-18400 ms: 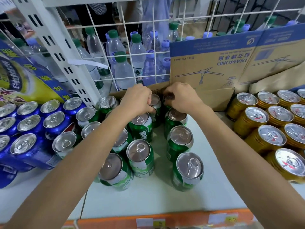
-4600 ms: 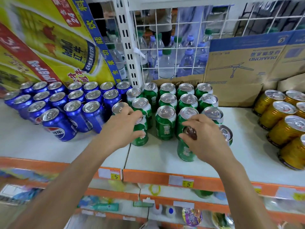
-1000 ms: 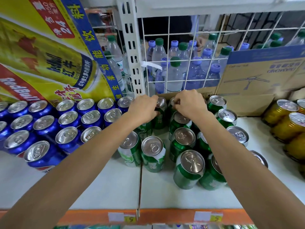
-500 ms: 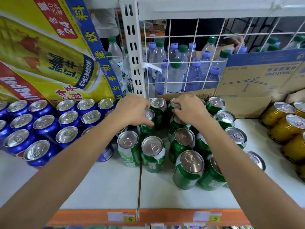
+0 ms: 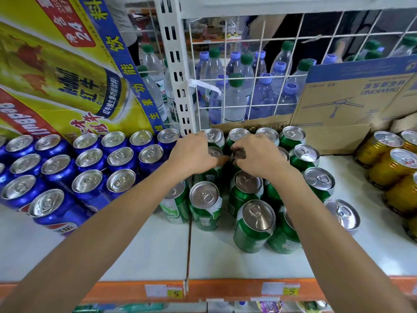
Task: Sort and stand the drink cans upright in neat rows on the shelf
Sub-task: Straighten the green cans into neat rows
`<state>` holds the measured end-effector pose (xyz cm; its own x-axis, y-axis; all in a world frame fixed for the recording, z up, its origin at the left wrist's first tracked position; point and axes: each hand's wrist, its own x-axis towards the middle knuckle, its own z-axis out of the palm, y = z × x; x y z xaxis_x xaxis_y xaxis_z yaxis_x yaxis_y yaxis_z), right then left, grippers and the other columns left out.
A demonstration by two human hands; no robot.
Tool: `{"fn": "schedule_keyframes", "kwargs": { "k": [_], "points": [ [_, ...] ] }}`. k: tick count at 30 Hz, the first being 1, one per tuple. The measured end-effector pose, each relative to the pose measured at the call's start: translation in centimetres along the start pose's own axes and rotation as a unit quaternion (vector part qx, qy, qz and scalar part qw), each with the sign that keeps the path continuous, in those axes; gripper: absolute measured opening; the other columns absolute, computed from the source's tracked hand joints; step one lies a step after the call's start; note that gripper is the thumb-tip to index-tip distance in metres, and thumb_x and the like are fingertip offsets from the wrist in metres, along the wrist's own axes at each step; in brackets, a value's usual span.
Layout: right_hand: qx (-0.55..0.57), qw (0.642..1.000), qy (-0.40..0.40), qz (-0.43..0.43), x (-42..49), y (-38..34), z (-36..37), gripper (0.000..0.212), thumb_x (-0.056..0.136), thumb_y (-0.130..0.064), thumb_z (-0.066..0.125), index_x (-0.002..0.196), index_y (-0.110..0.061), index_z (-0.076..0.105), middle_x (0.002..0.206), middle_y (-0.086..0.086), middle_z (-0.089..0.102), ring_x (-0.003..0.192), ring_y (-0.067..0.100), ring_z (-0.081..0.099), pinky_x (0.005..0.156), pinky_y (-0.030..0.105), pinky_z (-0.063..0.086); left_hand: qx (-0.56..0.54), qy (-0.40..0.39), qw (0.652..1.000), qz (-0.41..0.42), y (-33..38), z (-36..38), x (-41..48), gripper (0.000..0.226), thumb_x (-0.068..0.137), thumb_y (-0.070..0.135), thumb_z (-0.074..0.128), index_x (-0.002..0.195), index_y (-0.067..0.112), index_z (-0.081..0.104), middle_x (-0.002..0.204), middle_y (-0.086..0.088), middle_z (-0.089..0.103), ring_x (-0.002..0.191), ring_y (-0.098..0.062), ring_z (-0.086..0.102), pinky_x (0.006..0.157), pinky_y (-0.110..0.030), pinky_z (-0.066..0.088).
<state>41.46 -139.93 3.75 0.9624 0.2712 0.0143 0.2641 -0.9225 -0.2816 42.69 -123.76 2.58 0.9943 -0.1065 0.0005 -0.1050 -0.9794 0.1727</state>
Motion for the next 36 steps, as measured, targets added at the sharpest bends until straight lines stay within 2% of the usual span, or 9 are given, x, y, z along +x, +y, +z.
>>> {"fn": "schedule_keyframes", "kwargs": {
  "k": [4, 7, 10, 12, 16, 21, 29, 33, 36],
  "points": [
    [-0.021, 1.0, -0.002, -0.009, 0.0, -0.1, 0.0, 0.041, 0.086, -0.019, 0.058, 0.127, -0.02, 0.058, 0.13, 0.01, 0.055, 0.119, 0.033, 0.046, 0.093, 0.036, 0.044, -0.031, -0.003, 0.999, -0.021, 0.6, 0.1, -0.3, 0.092, 0.07, 0.074, 0.059, 0.126, 0.002, 0.046, 0.12, -0.017, 0.056, 0.109, -0.036, 0.054, 0.072, -0.034, 0.038],
    [-0.037, 0.999, -0.001, -0.015, -0.1, -0.2, 0.0, 0.04, 0.087, -0.018, 0.057, 0.127, -0.019, 0.058, 0.131, 0.011, 0.053, 0.118, 0.034, 0.047, 0.095, 0.037, 0.045, -0.049, -0.04, 0.998, -0.004, 0.1, -0.7, -0.4, 0.088, 0.067, 0.075, 0.061, 0.123, 0.008, 0.047, 0.114, -0.008, 0.057, 0.106, -0.03, 0.054, 0.072, -0.032, 0.039],
    [-0.052, 0.998, -0.001, -0.017, -0.2, -0.4, -0.1, 0.039, 0.088, -0.018, 0.056, 0.127, -0.019, 0.058, 0.13, 0.013, 0.053, 0.116, 0.036, 0.048, 0.092, 0.038, 0.046, -0.025, -0.09, 0.995, 0.034, -0.2, -1.8, -0.8, 0.072, 0.069, 0.061, 0.072, 0.122, 0.019, 0.048, 0.107, -0.003, 0.055, 0.105, -0.026, 0.052, 0.072, -0.03, 0.035],
    [-0.056, 0.998, 0.001, -0.02, -0.2, -0.3, 0.0, 0.036, 0.087, -0.018, 0.057, 0.123, -0.017, 0.061, 0.126, 0.015, 0.055, 0.113, 0.036, 0.05, 0.089, 0.037, 0.047, -0.012, -0.081, 0.995, 0.057, -0.3, -2.0, -0.9, 0.065, 0.07, 0.052, 0.076, 0.123, 0.023, 0.05, 0.112, -0.004, 0.059, 0.108, -0.026, 0.052, 0.073, -0.029, 0.033],
    [-0.051, 0.999, 0.008, -0.018, -0.4, -0.5, 0.1, 0.021, 0.085, -0.015, 0.057, 0.104, -0.011, 0.066, 0.109, 0.016, 0.059, 0.103, 0.036, 0.052, 0.074, 0.032, 0.041, -0.054, -0.049, 0.996, 0.043, -0.2, -1.5, -0.8, 0.061, 0.067, 0.05, 0.079, 0.115, 0.021, 0.055, 0.091, 0.0, 0.053, 0.1, -0.026, 0.054, 0.073, -0.029, 0.035],
    [-0.042, 0.999, 0.015, -0.018, -0.4, -0.4, 0.3, 0.013, 0.084, -0.013, 0.057, 0.094, -0.009, 0.065, 0.102, 0.017, 0.06, 0.098, 0.035, 0.053, 0.071, 0.031, 0.041, -0.049, -0.046, 0.997, 0.044, -0.2, -1.3, -0.8, 0.065, 0.067, 0.052, 0.078, 0.119, 0.02, 0.053, 0.09, 0.001, 0.049, 0.094, -0.023, 0.05, 0.074, -0.029, 0.035],
    [-0.029, 1.0, -0.009, -0.007, -0.9, -0.9, -0.2, 0.034, 0.087, -0.012, 0.055, 0.12, -0.012, 0.061, 0.124, 0.016, 0.056, 0.113, 0.036, 0.048, 0.089, 0.038, 0.045, -0.045, -0.074, 0.996, 0.031, -1.1, -0.7, -1.7, 0.077, 0.07, 0.063, 0.069, 0.127, 0.019, 0.041, 0.117, -0.011, 0.056, 0.106, -0.031, 0.054, 0.08, -0.036, 0.044],
    [0.033, 0.999, -0.008, -0.028, -3.4, -0.8, -1.3, 0.051, 0.089, -0.017, 0.059, 0.138, -0.016, 0.045, 0.142, 0.007, 0.044, 0.128, 0.031, 0.04, 0.101, 0.036, 0.034, -0.017, -0.019, 0.996, 0.086, -1.4, -3.8, -4.7, 0.057, 0.078, 0.063, 0.061, 0.118, 0.024, 0.05, 0.115, 0.002, 0.058, 0.103, -0.018, 0.056, 0.083, -0.036, 0.047],
    [0.065, 0.997, 0.022, -0.04, -5.6, -0.8, -1.5, 0.042, 0.088, -0.017, 0.059, 0.13, -0.017, 0.056, 0.131, 0.005, 0.056, 0.12, 0.027, 0.049, 0.096, 0.034, 0.04, 0.026, -0.136, 0.974, 0.18, -1.3, -5.9, -7.6, 0.063, 0.071, 0.064, 0.067, 0.124, 0.036, 0.047, 0.116, 0.013, 0.051, 0.104, -0.008, 0.05, 0.084, -0.03, 0.045]
  ]
}}
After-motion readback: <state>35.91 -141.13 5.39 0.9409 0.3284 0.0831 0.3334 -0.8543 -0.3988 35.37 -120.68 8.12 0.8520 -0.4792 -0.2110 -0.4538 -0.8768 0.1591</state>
